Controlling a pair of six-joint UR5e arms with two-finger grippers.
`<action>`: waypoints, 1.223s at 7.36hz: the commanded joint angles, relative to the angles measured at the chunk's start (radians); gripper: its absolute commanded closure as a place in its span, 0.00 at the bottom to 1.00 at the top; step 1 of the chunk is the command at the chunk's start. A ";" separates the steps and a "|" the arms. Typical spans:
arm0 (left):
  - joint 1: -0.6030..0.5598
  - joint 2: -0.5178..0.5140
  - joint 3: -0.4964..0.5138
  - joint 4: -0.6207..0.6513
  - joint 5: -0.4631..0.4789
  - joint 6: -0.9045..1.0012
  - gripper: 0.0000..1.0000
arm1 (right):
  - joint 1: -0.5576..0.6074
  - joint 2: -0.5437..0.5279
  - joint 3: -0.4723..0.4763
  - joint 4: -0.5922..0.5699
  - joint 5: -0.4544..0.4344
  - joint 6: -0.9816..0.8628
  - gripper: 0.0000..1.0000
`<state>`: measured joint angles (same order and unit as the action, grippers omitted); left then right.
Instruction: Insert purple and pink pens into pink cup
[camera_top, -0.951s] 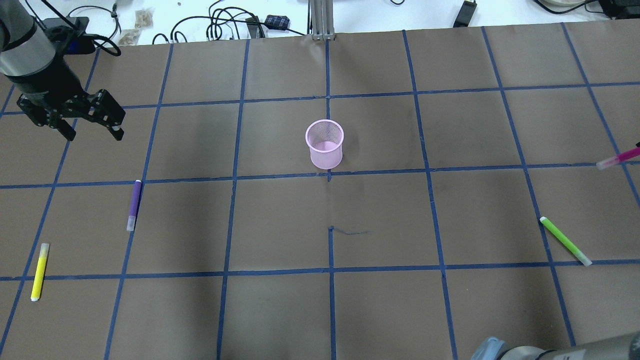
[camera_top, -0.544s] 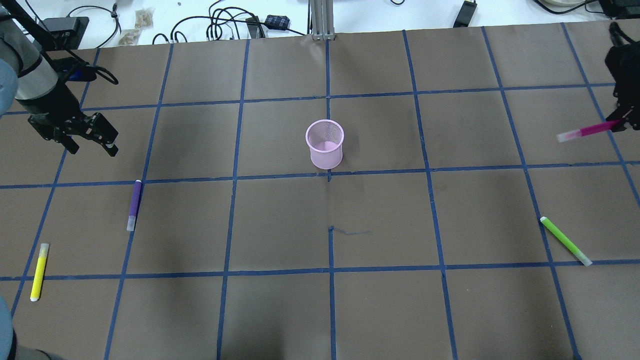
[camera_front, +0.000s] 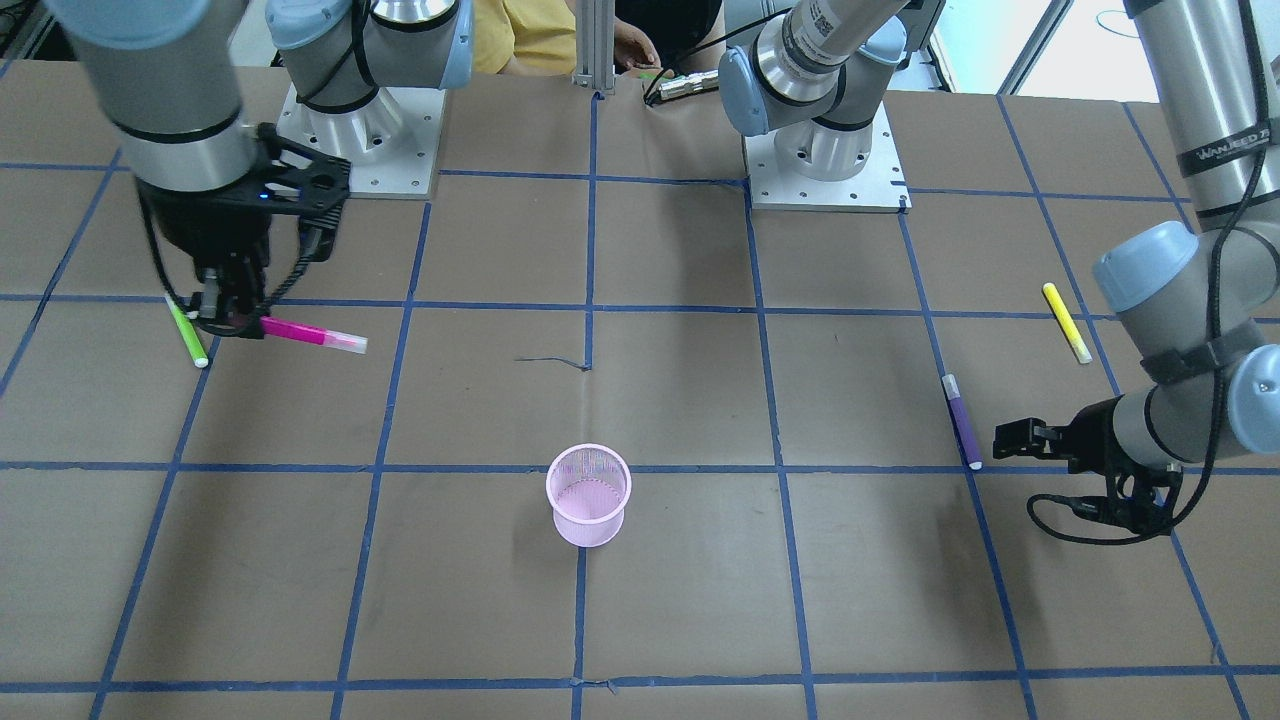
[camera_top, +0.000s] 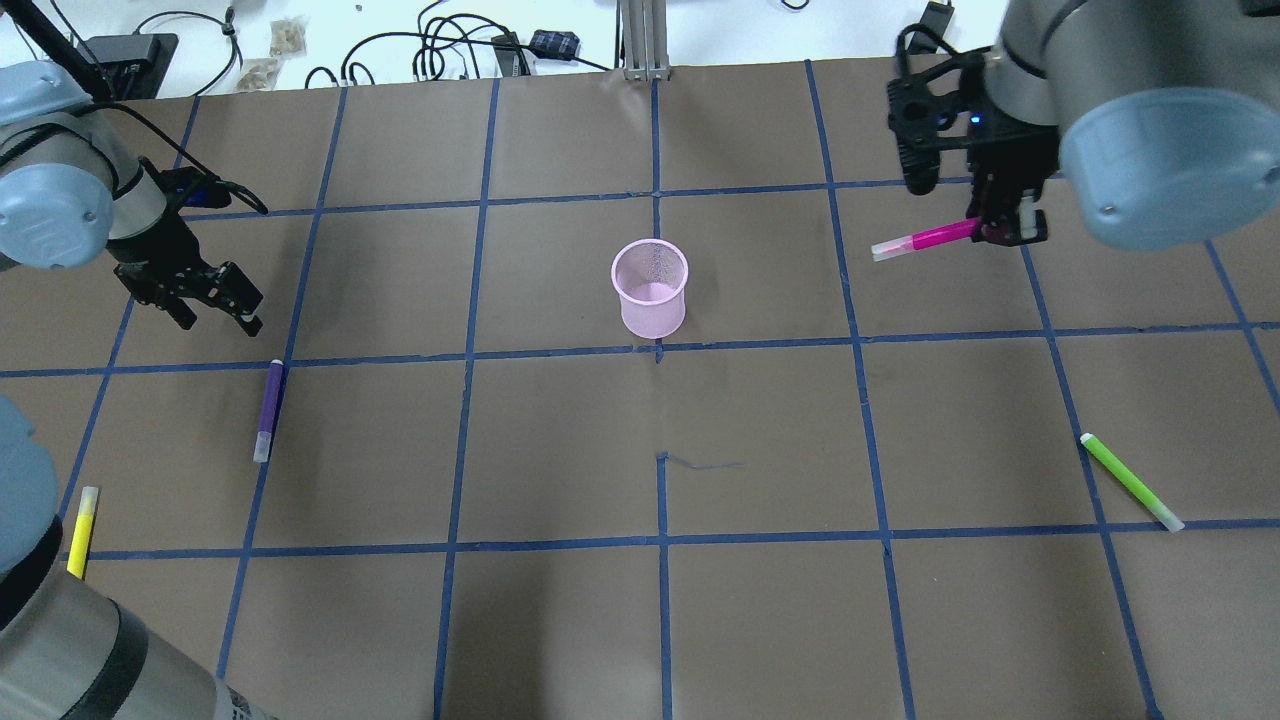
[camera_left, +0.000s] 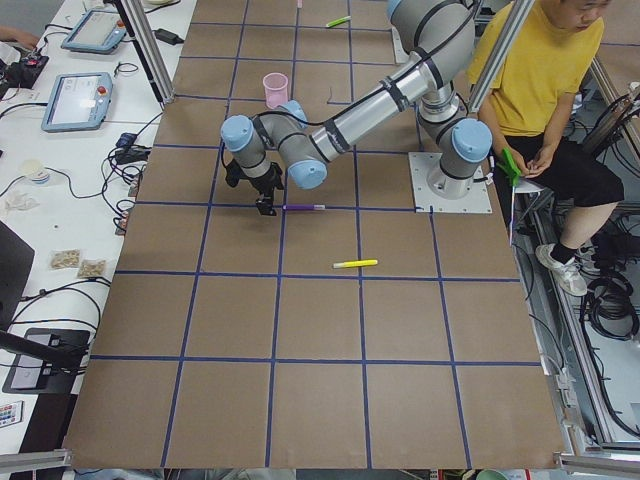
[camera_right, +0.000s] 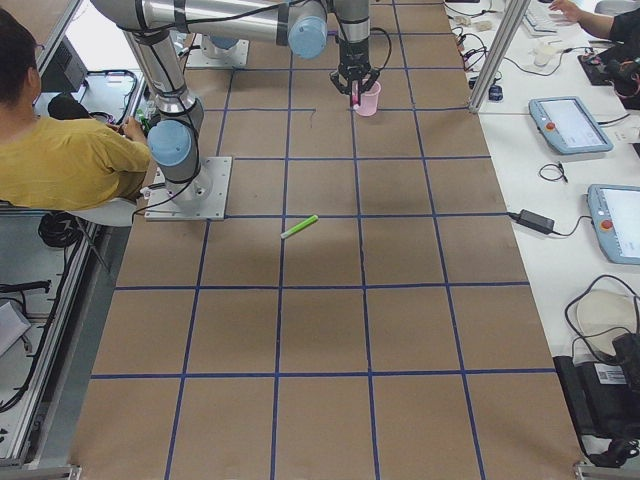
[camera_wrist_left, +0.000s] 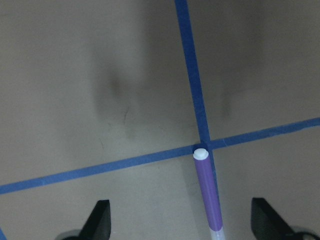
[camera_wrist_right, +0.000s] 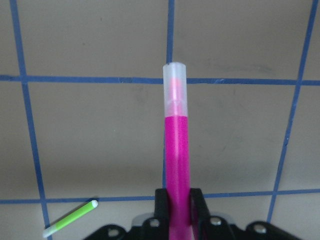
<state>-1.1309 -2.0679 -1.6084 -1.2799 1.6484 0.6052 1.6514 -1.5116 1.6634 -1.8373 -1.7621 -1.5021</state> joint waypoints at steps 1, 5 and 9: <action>-0.001 -0.040 -0.011 -0.071 -0.027 -0.059 0.00 | 0.196 0.161 -0.139 -0.042 -0.049 0.263 1.00; -0.001 -0.057 -0.011 -0.110 -0.047 -0.134 0.04 | 0.343 0.385 -0.323 0.056 -0.140 0.543 1.00; -0.001 -0.069 -0.011 -0.111 -0.047 -0.156 0.37 | 0.400 0.462 -0.317 0.101 -0.247 0.640 1.00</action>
<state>-1.1321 -2.1360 -1.6199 -1.3914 1.6027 0.4510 2.0449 -1.0614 1.3445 -1.7601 -1.9820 -0.8802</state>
